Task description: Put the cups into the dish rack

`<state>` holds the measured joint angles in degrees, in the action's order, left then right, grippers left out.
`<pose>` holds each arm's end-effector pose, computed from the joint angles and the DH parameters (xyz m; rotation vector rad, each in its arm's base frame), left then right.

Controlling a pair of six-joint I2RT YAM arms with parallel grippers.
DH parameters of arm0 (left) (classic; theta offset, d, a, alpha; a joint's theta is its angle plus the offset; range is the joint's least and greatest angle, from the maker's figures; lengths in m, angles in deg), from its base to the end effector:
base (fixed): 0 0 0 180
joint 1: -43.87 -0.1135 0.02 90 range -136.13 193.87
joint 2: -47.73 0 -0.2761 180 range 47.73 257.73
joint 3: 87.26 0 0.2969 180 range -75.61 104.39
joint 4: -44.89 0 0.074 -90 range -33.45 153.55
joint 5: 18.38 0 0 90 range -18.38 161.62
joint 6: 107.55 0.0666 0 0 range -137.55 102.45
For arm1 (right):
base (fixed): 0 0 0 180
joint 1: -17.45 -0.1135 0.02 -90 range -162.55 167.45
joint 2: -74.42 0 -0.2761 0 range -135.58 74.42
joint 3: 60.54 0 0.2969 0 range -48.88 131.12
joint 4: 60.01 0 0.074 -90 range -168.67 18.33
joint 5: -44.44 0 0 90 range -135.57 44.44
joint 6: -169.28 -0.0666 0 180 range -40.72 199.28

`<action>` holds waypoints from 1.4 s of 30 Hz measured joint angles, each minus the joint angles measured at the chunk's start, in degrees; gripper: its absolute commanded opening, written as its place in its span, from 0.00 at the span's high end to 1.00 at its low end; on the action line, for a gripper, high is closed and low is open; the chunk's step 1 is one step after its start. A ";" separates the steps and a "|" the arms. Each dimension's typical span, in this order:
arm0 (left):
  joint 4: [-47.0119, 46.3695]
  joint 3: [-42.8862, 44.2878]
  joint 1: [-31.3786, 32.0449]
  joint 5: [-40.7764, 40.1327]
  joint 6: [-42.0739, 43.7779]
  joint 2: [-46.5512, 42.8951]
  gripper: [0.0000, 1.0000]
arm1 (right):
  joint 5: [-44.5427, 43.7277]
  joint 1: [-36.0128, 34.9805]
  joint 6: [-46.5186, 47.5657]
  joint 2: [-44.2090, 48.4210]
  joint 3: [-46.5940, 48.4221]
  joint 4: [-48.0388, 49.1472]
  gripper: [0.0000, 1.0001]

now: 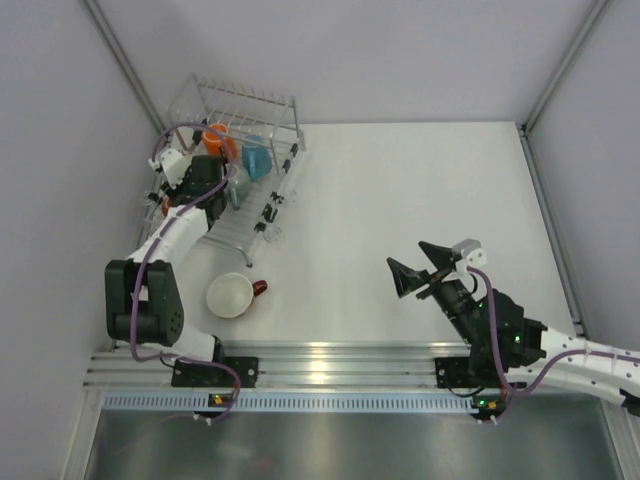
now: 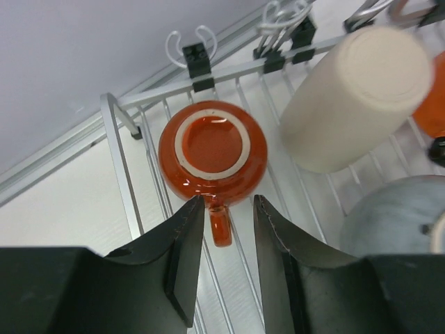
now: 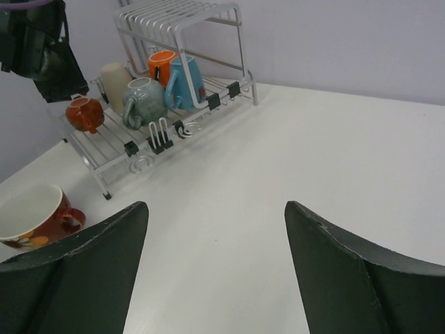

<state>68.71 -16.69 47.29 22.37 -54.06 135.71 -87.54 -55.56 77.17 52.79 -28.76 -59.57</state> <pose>0.3842 0.0276 0.2232 -0.9765 1.8150 0.5570 0.0943 0.1563 0.2903 -0.2696 1.4334 0.5693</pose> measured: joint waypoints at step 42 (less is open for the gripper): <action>26.60 -15.10 6.75 42.47 1.27 -46.01 0.60 | 22.01 6.80 -22.49 -41.72 23.93 -9.14 0.24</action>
<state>95.31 -31.79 54.05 64.84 -52.79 89.70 -65.53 -48.76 54.68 11.07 -4.83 -68.71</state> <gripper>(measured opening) 0.396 0.762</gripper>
